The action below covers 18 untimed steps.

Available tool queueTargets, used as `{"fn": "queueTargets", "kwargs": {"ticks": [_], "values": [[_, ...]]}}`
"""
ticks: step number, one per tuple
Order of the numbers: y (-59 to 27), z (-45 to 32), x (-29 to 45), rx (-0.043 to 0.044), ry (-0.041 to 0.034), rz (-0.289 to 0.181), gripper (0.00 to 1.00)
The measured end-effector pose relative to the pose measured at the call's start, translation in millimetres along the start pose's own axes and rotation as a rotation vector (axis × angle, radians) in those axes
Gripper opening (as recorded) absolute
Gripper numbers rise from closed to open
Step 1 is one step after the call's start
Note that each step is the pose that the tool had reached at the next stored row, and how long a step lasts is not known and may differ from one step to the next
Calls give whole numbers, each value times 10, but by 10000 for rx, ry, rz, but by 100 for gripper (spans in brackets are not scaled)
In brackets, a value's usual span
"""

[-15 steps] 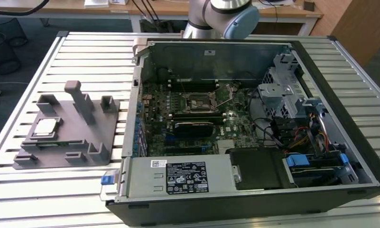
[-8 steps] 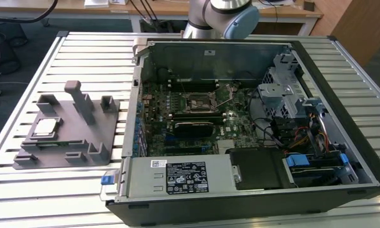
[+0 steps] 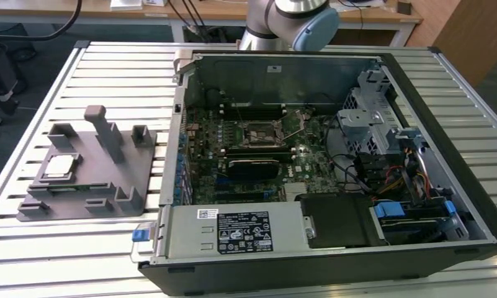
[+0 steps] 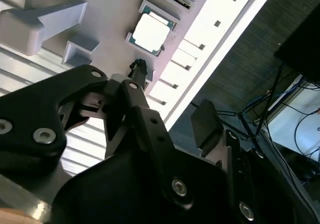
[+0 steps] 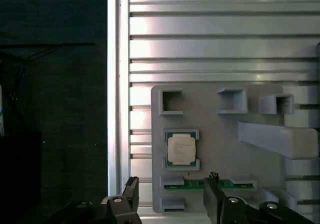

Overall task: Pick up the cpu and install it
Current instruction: 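Pick up the cpu and move it towards the insertion slot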

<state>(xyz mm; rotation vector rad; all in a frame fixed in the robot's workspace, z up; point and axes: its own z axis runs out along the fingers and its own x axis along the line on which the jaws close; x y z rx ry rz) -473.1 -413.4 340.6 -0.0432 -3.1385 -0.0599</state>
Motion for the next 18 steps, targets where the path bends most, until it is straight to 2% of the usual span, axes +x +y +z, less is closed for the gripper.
{"fn": "queueTargets", "kwargs": {"ticks": [1,3,4,6,7,8,15,18], "values": [[0,18,0,0,0,11,58],[-1,54,1,1,0,20,70],[-2,73,0,0,-1,21,70],[-3,109,0,0,-2,21,82],[-4,126,0,1,-1,21,82],[-4,146,0,0,0,21,88],[-9,273,0,1,1,-22,88],[-11,327,0,2,19,-504,88]]}}
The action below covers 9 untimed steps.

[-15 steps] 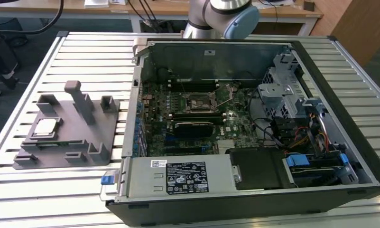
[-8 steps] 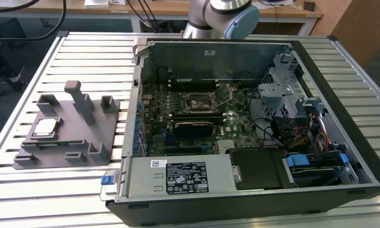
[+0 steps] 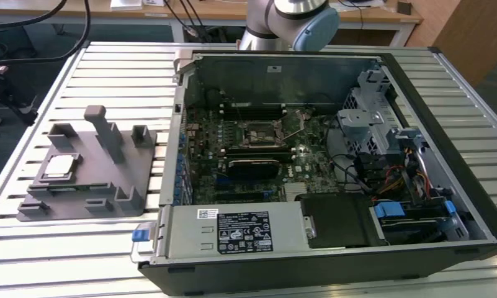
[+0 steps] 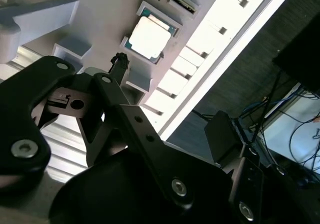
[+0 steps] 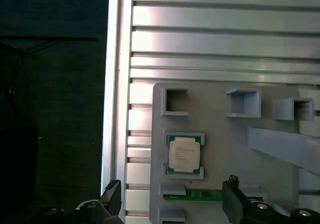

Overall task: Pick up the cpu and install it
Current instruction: 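Pick up the cpu and move it towards the insertion slot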

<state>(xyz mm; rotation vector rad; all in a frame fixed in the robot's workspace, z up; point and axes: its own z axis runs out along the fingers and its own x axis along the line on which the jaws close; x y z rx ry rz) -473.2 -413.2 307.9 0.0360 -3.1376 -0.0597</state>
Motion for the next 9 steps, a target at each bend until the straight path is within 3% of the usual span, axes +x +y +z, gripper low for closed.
{"fn": "queueTargets", "kwargs": {"ticks": [5,9], "values": [[-5,91,-7,2,8,-181,88],[-9,169,-61,2,6,-180,88]]}}
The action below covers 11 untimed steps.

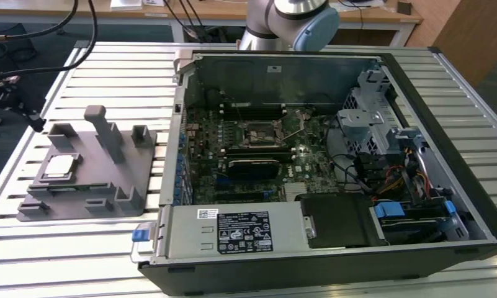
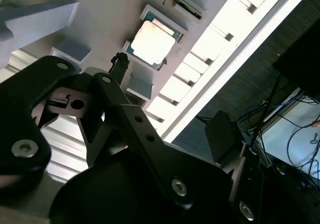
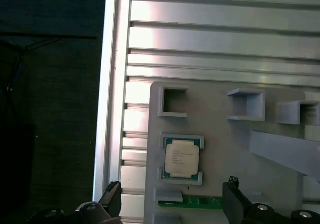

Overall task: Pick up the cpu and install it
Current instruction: 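Pick up the cpu and move it towards the insertion slot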

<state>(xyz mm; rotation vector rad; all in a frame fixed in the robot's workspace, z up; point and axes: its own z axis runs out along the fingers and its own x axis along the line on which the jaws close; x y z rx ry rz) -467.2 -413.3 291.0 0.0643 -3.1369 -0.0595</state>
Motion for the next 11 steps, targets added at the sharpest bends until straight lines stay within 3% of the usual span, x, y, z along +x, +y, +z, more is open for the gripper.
{"fn": "queueTargets", "kwargs": {"ticks": [11], "values": [[-6,130,-22,48,-5,0,88]]}}
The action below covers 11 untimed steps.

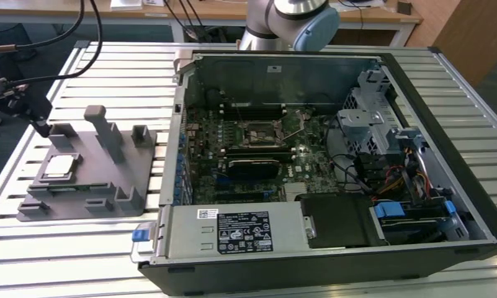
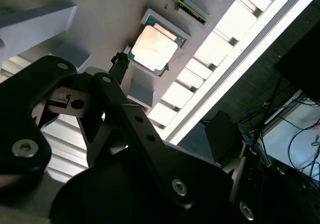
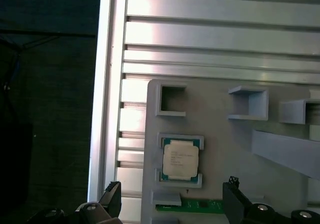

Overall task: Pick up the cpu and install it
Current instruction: 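Pick up the cpu and move it towards the insertion slot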

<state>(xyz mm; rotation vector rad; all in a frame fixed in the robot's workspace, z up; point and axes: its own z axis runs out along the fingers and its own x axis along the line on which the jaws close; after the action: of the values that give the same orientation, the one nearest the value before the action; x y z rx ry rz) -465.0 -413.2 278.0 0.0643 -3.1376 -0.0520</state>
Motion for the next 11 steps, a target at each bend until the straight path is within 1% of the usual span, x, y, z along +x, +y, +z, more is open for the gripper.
{"fn": "queueTargets", "kwargs": {"ticks": [7,11], "values": [[-4,127,-2,0,1,1,88],[-9,199,-64,-1,0,0,88]]}}
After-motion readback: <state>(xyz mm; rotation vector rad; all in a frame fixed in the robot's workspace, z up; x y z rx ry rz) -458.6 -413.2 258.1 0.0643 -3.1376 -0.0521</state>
